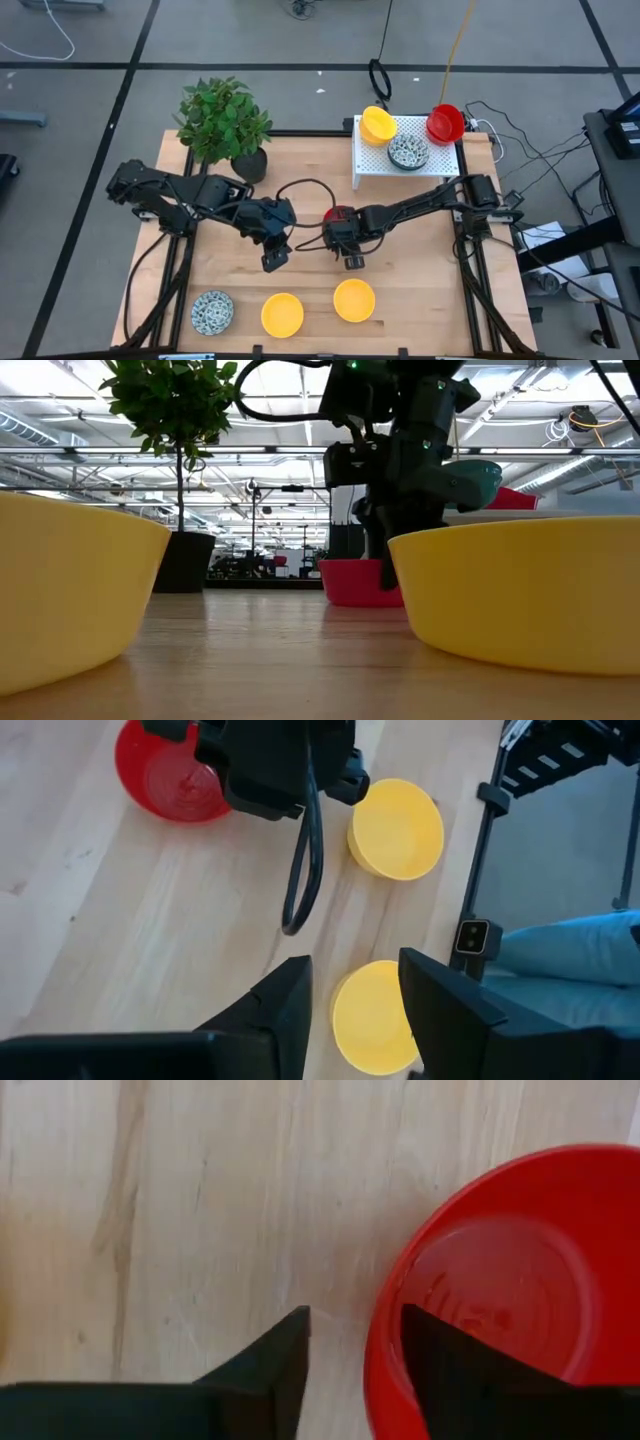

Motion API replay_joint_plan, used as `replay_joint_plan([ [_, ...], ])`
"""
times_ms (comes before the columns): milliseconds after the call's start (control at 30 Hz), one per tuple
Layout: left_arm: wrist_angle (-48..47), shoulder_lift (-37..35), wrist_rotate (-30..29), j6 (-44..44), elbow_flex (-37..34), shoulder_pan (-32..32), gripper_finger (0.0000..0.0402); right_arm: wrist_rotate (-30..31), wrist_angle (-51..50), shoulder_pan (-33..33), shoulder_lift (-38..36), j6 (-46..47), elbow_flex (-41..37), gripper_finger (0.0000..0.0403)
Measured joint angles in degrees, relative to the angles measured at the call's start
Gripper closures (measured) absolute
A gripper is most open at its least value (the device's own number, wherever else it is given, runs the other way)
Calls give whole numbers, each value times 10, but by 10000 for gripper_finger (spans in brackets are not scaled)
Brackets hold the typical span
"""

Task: Pick & Place Mini bowls
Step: Stack the red bowl on top of the red bowls on the shelf

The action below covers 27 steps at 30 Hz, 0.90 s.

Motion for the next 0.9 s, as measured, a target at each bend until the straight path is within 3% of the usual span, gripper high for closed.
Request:
replay_joint_plan([
  [233,1,0,0,22,0,0,250,0,-16,0,0,28,0,388],
  [433,1,0,0,23,0,1,250,-1,-31,11,-28,42,0,400],
  [633,2,0,-1,23,0,1,250,4,-28,28,-122,40,0,402],
  [900,2,0,-25,23,0,1,250,108,-39,39,-294,44,0,402],
])
